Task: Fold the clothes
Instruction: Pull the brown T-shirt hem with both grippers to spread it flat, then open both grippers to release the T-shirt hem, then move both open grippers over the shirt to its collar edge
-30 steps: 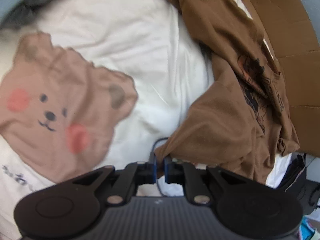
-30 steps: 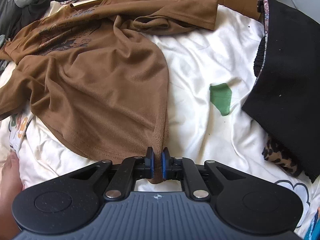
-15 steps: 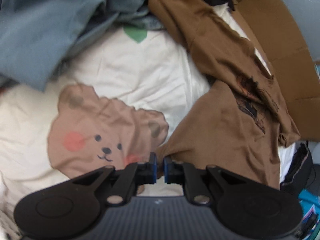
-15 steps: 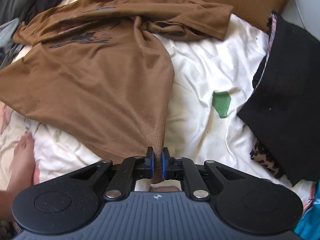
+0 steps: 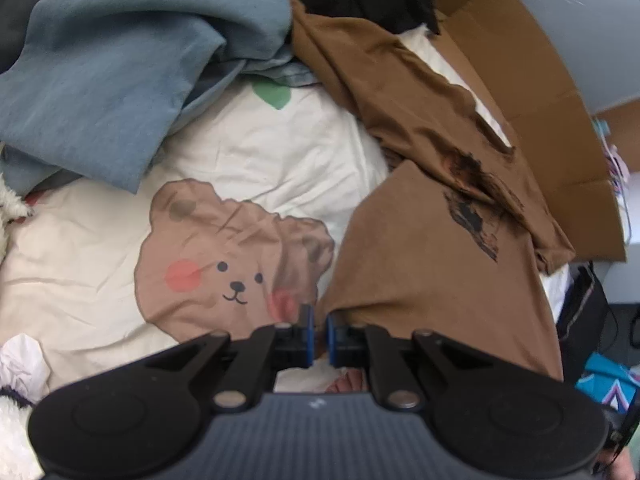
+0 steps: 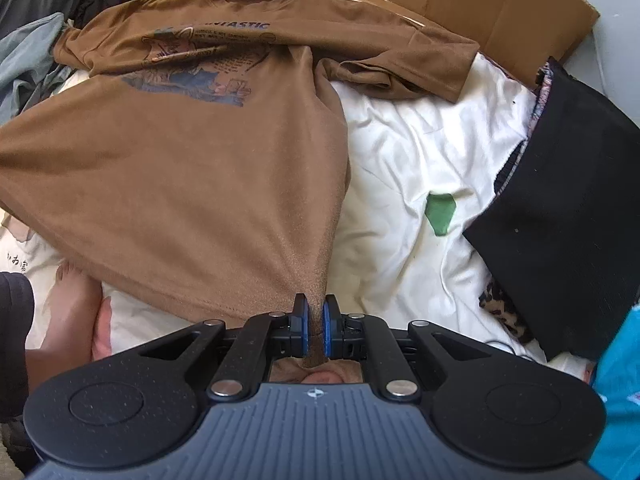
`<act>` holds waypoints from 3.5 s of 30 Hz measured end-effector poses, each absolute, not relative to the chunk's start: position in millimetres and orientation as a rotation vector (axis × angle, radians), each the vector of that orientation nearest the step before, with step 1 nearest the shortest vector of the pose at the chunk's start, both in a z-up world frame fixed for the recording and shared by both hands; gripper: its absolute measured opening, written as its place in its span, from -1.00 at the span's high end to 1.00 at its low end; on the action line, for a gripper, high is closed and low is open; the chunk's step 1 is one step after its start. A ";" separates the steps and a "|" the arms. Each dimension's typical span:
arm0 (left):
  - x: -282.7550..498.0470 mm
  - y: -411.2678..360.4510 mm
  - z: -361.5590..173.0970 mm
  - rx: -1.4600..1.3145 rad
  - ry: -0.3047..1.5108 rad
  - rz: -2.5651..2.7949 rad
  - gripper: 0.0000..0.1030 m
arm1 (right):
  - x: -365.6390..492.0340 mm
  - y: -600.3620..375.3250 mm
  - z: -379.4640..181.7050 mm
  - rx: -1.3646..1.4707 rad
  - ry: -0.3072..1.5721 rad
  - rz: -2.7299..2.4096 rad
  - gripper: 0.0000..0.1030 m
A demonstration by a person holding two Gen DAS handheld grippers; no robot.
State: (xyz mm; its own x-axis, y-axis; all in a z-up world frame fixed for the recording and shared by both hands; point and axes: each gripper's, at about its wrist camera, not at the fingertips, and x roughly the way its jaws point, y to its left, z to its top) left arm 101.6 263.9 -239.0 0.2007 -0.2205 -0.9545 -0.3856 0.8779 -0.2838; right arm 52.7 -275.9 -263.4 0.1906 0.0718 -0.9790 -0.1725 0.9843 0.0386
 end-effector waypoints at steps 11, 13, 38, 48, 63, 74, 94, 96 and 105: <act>63.9 278.2 -210.2 -0.538 1.343 0.050 0.88 | 17.6 -259.3 -227.5 -0.112 1.356 0.070 0.89; 58.2 280.5 -205.6 -0.542 1.350 0.055 0.88 | 12.7 -258.5 -220.6 -0.103 1.357 0.047 0.89; 21.5 275.5 -207.0 -0.402 1.434 0.185 0.88 | -33.8 -272.9 -267.4 0.029 1.474 0.050 0.89; 12.2 280.4 -247.7 -0.396 1.522 0.226 0.88 | -37.7 -264.2 -308.0 0.012 1.616 0.059 0.92; 2.3 287.0 -234.5 -0.369 1.546 0.272 0.54 | -47.9 -273.6 -269.3 -0.066 1.534 -0.045 0.51; 47.7 285.1 -178.0 -0.294 1.444 0.190 0.04 | -14.5 -278.6 -210.7 -0.076 1.326 -0.067 0.19; 217.0 188.0 -142.2 -0.088 1.259 -0.063 0.02 | 69.7 -291.3 -228.3 0.178 1.084 -0.055 0.07; 236.2 169.7 -152.3 -0.085 1.267 -0.096 -0.03 | 75.0 -295.2 -240.7 0.211 1.064 -0.055 0.07; 319.7 81.0 -223.1 0.004 1.274 -0.251 -0.13 | 109.0 -315.7 -307.4 0.346 0.956 -0.074 0.06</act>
